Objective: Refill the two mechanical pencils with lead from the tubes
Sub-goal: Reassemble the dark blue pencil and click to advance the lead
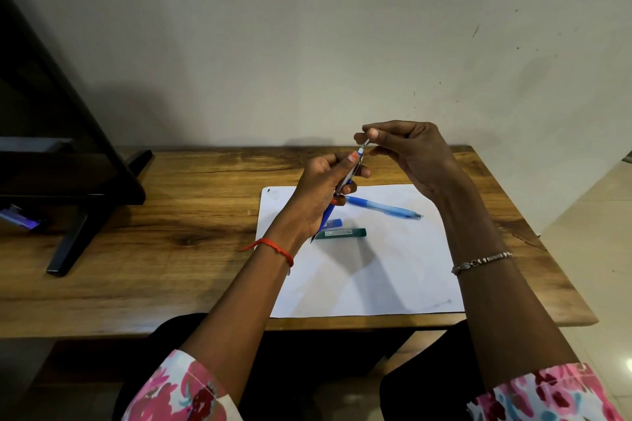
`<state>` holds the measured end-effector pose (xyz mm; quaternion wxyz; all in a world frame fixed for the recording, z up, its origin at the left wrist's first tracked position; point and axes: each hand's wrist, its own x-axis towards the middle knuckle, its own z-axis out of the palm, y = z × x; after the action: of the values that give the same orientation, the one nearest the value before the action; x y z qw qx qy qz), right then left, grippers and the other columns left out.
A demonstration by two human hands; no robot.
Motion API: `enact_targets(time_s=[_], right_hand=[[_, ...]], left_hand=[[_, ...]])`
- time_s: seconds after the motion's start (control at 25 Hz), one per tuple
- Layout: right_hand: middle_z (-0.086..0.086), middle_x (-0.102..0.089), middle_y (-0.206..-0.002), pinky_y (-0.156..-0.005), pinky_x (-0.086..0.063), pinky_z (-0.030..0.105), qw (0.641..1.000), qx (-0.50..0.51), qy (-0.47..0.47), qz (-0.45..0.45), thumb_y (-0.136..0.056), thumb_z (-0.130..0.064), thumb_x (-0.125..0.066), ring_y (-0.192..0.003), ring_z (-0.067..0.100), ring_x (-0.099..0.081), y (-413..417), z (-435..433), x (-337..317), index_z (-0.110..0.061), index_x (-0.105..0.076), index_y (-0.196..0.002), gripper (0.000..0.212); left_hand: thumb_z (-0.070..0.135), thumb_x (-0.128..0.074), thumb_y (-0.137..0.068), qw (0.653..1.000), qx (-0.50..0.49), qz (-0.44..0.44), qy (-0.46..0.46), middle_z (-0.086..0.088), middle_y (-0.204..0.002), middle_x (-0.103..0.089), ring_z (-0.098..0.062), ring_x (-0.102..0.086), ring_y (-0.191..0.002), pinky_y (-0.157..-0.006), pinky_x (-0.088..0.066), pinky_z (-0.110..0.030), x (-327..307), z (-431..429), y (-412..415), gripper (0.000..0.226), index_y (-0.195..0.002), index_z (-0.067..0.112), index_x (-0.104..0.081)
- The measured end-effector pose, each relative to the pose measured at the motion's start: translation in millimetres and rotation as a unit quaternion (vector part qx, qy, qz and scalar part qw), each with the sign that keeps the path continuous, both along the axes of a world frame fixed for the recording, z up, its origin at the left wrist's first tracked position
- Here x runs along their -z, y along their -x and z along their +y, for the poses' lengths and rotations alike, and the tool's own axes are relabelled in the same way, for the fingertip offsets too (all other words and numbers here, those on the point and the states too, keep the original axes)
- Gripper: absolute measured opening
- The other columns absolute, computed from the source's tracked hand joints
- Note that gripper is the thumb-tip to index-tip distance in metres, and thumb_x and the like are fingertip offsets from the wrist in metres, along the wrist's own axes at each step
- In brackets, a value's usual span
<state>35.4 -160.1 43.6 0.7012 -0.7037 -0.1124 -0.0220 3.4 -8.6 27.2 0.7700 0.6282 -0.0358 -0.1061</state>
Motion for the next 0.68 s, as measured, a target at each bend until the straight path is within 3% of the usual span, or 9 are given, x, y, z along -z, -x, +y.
enact_targets(time_s=[0.12, 0.32, 0.48, 0.68], right_hand=[[-0.004, -0.076, -0.08, -0.077, -0.055, 0.022, 1.0, -0.003, -0.014, -0.001, -0.083, -0.006, -0.062, -0.09, 0.015, -0.071, -0.5, -0.7, 1.0, -0.014, -0.071, -0.089, 0.013], [-0.002, -0.076, -0.08, -0.078, -0.055, 0.025, 1.0, 0.004, -0.011, -0.01, -0.081, -0.008, -0.066, -0.091, 0.02, -0.07, -1.8, 1.0, 3.9, -0.016, -0.073, -0.085, 0.012], [-0.005, -0.075, -0.077, -0.07, -0.053, 0.02, 0.999, -0.007, 0.042, -0.014, -0.081, -0.01, -0.067, -0.083, 0.013, -0.069, -1.7, 0.4, 3.8, -0.015, -0.073, -0.086, 0.009], [-0.001, -0.074, -0.074, -0.068, -0.054, 0.024, 0.998, -0.012, 0.066, -0.006, -0.08, -0.01, -0.068, -0.071, 0.013, -0.065, -0.4, 4.0, 3.0, -0.013, -0.073, -0.084, 0.007]], left_hand=[[0.023, -0.051, -0.092, 1.0, 0.0, -0.002, -0.003, 0.006, -0.062, -0.067, -0.005, -0.04, -0.044, -0.039, -0.031, -0.012, -0.3, -0.2, 0.6, 0.015, -0.085, 0.015, -0.061], [0.024, -0.051, -0.092, 1.0, 0.002, -0.001, -0.004, 0.006, -0.061, -0.068, -0.004, -0.04, -0.044, -0.04, -0.032, -0.012, 0.0, -0.6, 0.3, 0.015, -0.085, 0.016, -0.061], [0.025, -0.051, -0.092, 1.0, 0.004, 0.003, -0.009, 0.006, -0.062, -0.068, -0.004, -0.041, -0.043, -0.039, -0.033, -0.012, 0.4, 0.0, 0.0, 0.015, -0.086, 0.014, -0.061], [0.023, -0.052, -0.091, 1.0, -0.006, 0.01, 0.014, 0.002, -0.063, -0.069, -0.004, -0.04, -0.039, -0.037, -0.031, -0.012, 2.5, 1.1, -1.6, 0.016, -0.087, 0.011, -0.061]])
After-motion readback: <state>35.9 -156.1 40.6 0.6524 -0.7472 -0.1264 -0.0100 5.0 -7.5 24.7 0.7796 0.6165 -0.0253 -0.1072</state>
